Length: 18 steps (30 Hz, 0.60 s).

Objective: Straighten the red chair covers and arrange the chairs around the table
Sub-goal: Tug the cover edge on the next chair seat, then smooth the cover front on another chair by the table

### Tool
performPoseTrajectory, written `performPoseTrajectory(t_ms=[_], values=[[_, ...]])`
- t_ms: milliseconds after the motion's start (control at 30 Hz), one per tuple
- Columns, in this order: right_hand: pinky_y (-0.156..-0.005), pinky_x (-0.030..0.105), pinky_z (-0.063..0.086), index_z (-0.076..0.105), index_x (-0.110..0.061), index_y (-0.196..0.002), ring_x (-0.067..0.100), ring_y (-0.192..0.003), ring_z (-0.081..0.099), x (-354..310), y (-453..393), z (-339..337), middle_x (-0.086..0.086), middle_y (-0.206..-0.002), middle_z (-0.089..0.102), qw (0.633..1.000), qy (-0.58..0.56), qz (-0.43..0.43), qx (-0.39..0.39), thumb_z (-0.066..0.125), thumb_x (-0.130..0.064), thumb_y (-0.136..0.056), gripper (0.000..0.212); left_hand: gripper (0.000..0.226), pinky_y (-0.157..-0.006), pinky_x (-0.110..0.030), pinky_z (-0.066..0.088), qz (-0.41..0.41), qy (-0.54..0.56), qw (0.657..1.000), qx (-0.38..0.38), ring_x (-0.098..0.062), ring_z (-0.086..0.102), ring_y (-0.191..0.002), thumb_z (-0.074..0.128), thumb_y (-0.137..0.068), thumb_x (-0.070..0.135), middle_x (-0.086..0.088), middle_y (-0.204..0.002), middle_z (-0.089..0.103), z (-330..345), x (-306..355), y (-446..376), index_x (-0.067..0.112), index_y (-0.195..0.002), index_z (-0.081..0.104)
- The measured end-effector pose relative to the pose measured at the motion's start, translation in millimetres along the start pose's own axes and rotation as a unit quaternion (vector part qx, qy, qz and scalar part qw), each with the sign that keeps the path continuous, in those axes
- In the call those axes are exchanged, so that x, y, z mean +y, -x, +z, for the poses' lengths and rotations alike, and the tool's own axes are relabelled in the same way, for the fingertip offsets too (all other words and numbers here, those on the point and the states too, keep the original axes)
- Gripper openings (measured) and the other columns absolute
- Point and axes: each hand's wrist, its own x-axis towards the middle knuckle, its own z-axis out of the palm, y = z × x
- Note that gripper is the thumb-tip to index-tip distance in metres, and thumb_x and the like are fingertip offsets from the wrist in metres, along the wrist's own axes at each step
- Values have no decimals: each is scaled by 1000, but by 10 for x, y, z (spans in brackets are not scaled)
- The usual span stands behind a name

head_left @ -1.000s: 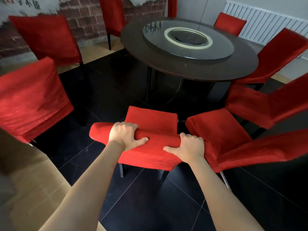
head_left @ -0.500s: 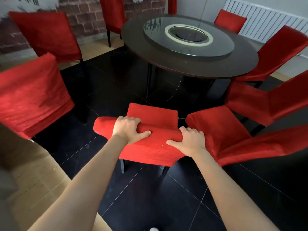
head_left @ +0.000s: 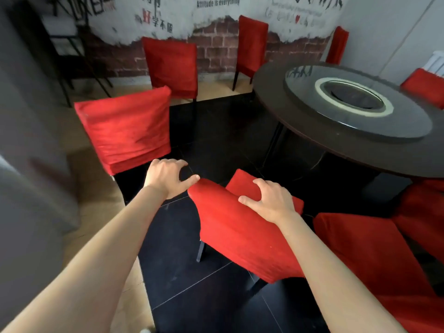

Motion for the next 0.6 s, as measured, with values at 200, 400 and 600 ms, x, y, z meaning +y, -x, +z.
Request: performPoseTrajectory(t_ms=[200,400,600], values=[[-94,40,44,49,-21,-135,25,-117,55,-871,-783,53,3,-129,59,996,-12,-88,-11,48,-77,-76,81,71,-92,-37,39,-75,-25,997,-3,-23,62,-106,36,-82,73,-2,-113,68,-61,-858,-39,23,-126,59],[-91,40,47,48,-20,-136,25,-113,57,-1690,-1567,222,2,-125,60,993,5,-119,-23,46,-77,-79,80,70,-90,-37,38,-105,-39,994,0,-24,63,-98,35,-83,72,-2,-99,69,-177,-1878,-445,23,-126,59],[-87,38,46,38,-24,-143,24,-111,57,-2412,-2236,454,1,-124,59,992,15,-118,-44,42,-78,-79,84,69,-91,-37,38,-135,-36,990,-14,-25,62,-101,39,-85,71,-5,-106,68,-160,-2788,-831,21,-128,56]])
